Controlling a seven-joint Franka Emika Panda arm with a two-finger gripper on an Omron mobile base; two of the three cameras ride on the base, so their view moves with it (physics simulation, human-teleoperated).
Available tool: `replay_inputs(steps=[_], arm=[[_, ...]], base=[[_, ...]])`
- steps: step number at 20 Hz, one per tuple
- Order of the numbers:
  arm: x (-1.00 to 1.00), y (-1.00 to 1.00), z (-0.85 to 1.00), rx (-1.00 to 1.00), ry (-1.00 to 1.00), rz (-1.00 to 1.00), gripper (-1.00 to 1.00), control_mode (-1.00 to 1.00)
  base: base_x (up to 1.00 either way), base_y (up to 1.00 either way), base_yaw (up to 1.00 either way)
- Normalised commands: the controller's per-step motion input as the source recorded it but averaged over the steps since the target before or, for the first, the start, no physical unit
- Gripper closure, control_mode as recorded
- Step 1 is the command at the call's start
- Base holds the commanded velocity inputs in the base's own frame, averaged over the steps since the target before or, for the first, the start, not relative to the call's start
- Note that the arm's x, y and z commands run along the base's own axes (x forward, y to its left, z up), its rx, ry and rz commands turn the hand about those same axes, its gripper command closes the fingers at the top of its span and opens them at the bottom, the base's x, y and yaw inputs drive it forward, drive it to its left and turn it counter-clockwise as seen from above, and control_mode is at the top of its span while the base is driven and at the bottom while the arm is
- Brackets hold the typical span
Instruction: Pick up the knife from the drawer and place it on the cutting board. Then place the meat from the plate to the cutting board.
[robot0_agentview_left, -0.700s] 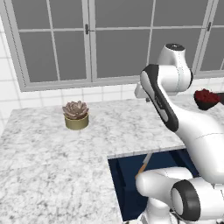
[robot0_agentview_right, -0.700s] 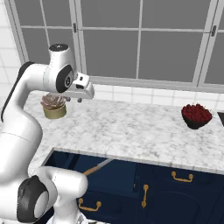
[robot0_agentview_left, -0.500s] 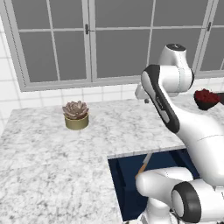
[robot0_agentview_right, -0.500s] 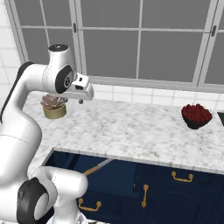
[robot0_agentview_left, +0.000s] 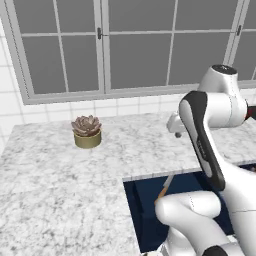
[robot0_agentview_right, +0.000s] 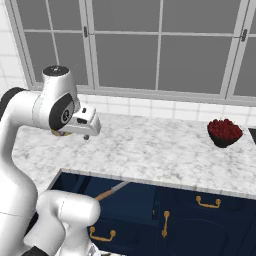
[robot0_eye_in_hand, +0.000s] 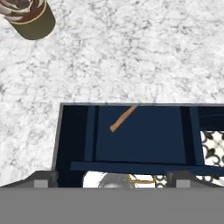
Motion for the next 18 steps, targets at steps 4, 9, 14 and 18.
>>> replay_inputs(steps=[4,9,14,18], arm=[[-0.1,-0.05,-0.02,0.0,0.0,0.0,-1.0,1.0],[0.0,0.0,0.0,0.0,0.0,0.0,-1.0,1.0],[0.0,0.0,0.0,0.0,0.0,0.0,-1.0,1.0],[0.0,0.0,0.0,0.0,0.0,0.0,-1.0,1.0]], base=[[-0.07,-0.08,0.0],[-0.78,-0.14,0.14],[-0.93,-0.29,0.18],[-0.25,-0.61,0.21]])
